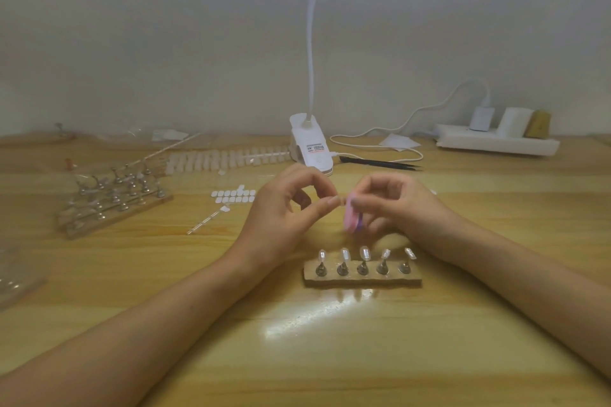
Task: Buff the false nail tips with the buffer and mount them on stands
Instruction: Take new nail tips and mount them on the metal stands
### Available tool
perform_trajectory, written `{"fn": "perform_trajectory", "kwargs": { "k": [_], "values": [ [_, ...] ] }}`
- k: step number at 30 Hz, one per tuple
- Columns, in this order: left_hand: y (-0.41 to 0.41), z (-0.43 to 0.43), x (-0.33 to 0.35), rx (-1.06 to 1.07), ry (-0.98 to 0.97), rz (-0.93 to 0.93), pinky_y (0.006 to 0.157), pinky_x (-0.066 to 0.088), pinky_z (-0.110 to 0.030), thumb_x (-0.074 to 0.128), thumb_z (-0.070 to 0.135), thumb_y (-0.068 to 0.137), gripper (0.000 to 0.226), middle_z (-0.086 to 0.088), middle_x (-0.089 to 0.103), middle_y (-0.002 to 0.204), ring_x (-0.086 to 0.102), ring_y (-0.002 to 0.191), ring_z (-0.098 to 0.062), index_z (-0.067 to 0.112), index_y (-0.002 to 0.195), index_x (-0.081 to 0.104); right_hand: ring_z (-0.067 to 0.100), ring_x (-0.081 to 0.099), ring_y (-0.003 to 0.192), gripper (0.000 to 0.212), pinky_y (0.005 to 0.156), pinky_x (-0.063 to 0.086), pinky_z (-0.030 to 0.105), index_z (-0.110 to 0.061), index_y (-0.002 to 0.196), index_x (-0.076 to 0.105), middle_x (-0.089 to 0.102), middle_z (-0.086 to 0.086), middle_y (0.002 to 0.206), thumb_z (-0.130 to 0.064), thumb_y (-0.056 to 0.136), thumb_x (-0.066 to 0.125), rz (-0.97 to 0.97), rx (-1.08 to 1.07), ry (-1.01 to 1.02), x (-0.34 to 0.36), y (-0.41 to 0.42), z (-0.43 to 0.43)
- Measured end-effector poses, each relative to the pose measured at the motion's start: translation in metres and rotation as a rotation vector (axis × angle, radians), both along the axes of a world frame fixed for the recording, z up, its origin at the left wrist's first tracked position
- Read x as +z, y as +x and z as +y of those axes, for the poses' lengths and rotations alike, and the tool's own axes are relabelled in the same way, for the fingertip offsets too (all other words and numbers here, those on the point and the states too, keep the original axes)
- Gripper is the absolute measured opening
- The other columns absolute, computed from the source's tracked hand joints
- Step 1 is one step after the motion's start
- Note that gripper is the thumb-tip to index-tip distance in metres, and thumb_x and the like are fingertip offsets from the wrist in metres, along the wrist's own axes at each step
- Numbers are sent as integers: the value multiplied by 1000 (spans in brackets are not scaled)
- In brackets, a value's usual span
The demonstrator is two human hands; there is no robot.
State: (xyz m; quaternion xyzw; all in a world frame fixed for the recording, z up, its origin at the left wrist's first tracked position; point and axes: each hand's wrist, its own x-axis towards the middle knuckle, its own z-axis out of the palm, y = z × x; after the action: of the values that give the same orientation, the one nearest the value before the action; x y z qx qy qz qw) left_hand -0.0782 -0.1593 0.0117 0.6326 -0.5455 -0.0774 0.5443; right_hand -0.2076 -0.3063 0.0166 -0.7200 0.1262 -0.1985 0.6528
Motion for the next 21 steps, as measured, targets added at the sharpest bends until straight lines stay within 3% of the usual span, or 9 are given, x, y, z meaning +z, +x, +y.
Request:
{"fn": "perform_trajectory", "kwargs": {
  "k": [5, 8, 11, 15, 18, 21],
  "values": [
    [0, -1, -1, -16, 10, -11, 66, 39, -6, 72, 11, 87, 13, 3, 64, 88, 56, 76, 2, 18, 77, 66, 18, 63, 62, 29, 50, 50, 18, -10, 85, 68, 74, 9, 79, -36, 75, 74, -61, -114, 28, -4, 1, -5],
    [1, -1, -1, -5, 19, 4, 68, 39, -7, 71, 12, 88, 11, 1, 64, 88, 56, 76, 1, 13, 78, 66, 11, 54, 50, 28, 41, 38, 15, -12, 82, 68, 75, 12, 82, -38, 75, 76, 37, -29, -136, -6, 3, 0],
    [1, -1, 0, -20, 29, 5, 68, 39, -7, 71, 11, 88, 10, -1, 63, 89, 55, 75, 2, 11, 79, 66, 8, 44, 46, 30, 40, 33, 14, -11, 83, 67, 76, 8, 85, -40, 75, 74, -50, -130, -56, -7, 3, -5],
    [2, -2, -1, -25, 28, 5, 69, 41, -9, 71, 12, 88, 10, 0, 63, 88, 56, 76, 1, 9, 79, 66, 21, 67, 69, 28, 54, 47, 23, -7, 89, 67, 76, 10, 84, -33, 82, 74, 7, 2, -153, -8, 1, -3],
    [1, -2, -1, -35, 30, 11, 67, 39, -7, 72, 12, 87, 10, 2, 63, 87, 55, 75, 2, 12, 78, 67, 17, 68, 67, 30, 52, 50, 19, -6, 92, 65, 76, 12, 85, -31, 79, 74, -61, -92, -7, -7, 1, -7],
    [3, -3, -2, -17, 19, 17, 69, 40, -8, 71, 11, 88, 11, 2, 63, 87, 55, 75, 2, 12, 79, 66, 23, 73, 75, 22, 59, 57, 24, -8, 91, 66, 76, 16, 89, -27, 84, 74, 37, 69, -89, -6, 0, -5]
  ]
}}
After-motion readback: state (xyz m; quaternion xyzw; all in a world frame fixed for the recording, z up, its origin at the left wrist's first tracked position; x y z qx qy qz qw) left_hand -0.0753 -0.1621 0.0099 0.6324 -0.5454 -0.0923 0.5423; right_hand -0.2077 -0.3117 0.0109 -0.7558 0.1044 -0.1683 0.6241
